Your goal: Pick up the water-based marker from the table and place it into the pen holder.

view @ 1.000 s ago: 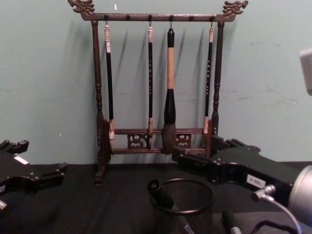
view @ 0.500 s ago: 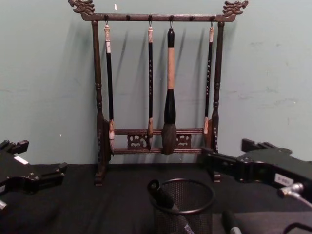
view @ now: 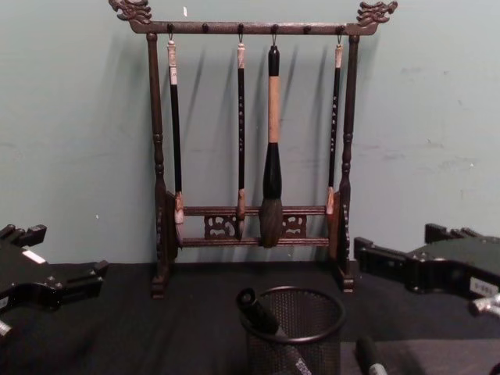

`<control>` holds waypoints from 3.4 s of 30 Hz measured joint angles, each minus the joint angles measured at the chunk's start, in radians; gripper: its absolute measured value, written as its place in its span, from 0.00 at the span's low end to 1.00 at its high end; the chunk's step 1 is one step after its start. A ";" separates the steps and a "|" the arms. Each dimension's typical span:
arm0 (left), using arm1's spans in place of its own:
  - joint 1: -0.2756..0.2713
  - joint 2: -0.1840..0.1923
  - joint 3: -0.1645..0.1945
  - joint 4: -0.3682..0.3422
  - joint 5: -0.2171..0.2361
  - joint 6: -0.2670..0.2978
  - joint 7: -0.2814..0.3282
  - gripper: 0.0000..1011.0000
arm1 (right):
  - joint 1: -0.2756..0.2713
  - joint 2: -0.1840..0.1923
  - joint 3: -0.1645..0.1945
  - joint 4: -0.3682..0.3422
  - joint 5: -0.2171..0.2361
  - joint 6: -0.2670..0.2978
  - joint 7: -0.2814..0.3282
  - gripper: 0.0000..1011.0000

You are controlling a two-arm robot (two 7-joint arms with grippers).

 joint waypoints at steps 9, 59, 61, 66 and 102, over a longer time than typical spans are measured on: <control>0.000 0.000 0.000 0.000 0.000 0.000 0.000 1.00 | -0.011 -0.022 0.021 -0.040 -0.039 0.073 -0.043 0.99; 0.000 0.000 0.000 0.000 0.000 0.000 0.000 1.00 | 0.073 -0.126 0.046 0.165 -0.148 0.287 0.023 0.99; 0.000 0.000 0.000 0.000 0.000 0.000 0.000 1.00 | 0.074 -0.129 0.048 0.169 -0.151 0.288 0.030 0.99; 0.000 0.000 0.000 0.000 0.000 0.000 0.000 1.00 | 0.075 -0.134 0.052 0.178 -0.158 0.289 0.041 0.99; 0.000 0.000 0.000 0.000 0.000 0.000 0.000 1.00 | 0.086 -0.153 0.059 0.227 -0.198 0.291 0.069 0.99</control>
